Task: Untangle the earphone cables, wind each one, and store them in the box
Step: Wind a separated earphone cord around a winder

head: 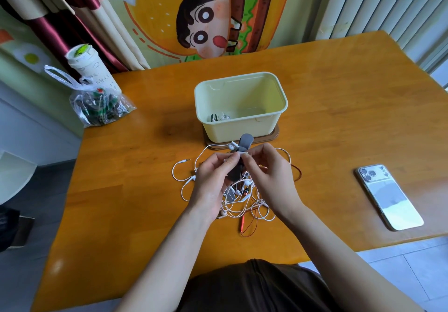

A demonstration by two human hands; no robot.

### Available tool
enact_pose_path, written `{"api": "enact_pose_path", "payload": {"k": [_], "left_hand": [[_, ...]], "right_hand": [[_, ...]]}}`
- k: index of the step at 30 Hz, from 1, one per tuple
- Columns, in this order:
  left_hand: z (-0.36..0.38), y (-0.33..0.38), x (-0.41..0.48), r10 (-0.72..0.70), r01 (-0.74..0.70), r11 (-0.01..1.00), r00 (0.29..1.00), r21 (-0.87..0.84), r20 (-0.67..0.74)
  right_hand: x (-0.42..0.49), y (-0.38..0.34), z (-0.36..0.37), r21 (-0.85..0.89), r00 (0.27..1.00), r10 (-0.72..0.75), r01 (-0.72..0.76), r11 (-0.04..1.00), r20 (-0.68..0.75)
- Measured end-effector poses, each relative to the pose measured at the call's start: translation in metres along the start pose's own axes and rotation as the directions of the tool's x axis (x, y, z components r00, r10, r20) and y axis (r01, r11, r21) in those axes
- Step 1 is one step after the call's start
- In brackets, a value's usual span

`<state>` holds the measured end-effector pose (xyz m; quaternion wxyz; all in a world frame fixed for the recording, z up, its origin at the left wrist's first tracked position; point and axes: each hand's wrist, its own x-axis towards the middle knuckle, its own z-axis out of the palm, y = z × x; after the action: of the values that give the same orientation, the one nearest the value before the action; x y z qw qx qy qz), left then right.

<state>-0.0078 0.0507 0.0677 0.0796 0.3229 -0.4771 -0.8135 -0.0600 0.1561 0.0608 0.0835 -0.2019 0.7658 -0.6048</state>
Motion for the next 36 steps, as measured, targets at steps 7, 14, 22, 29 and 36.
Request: {"api": "enact_pose_path", "payload": {"k": [7,14,22,29,36], "left_hand": [[0.0013,-0.0003,0.0006,0.041,-0.039,0.998,0.998,0.042,-0.041],[0.0019,0.0012,0.0014,0.077,-0.076,0.995,0.997,0.061,-0.013],[0.0052,-0.0007,-0.0008,0.168,-0.156,0.977,0.983,0.143,-0.075],[0.0025,-0.0027,-0.0004,0.221,-0.204,0.953,0.974,0.224,-0.054],[0.0003,-0.0017,-0.0001,0.215,-0.2,0.951,0.976,0.235,-0.039]], "right_hand": [[-0.0021,0.0033,-0.0012,0.025,0.999,-0.008,0.007,1.0,0.047],[-0.0019,0.006,0.0014,-0.024,0.998,-0.037,0.036,0.999,-0.043],[-0.0026,0.0018,-0.0014,0.022,0.994,-0.021,0.023,0.999,-0.108],[-0.0029,0.0033,-0.0019,-0.033,0.992,-0.056,0.052,0.998,-0.116],[-0.0035,0.0047,-0.0021,-0.084,0.989,-0.104,0.095,0.992,-0.107]]}}
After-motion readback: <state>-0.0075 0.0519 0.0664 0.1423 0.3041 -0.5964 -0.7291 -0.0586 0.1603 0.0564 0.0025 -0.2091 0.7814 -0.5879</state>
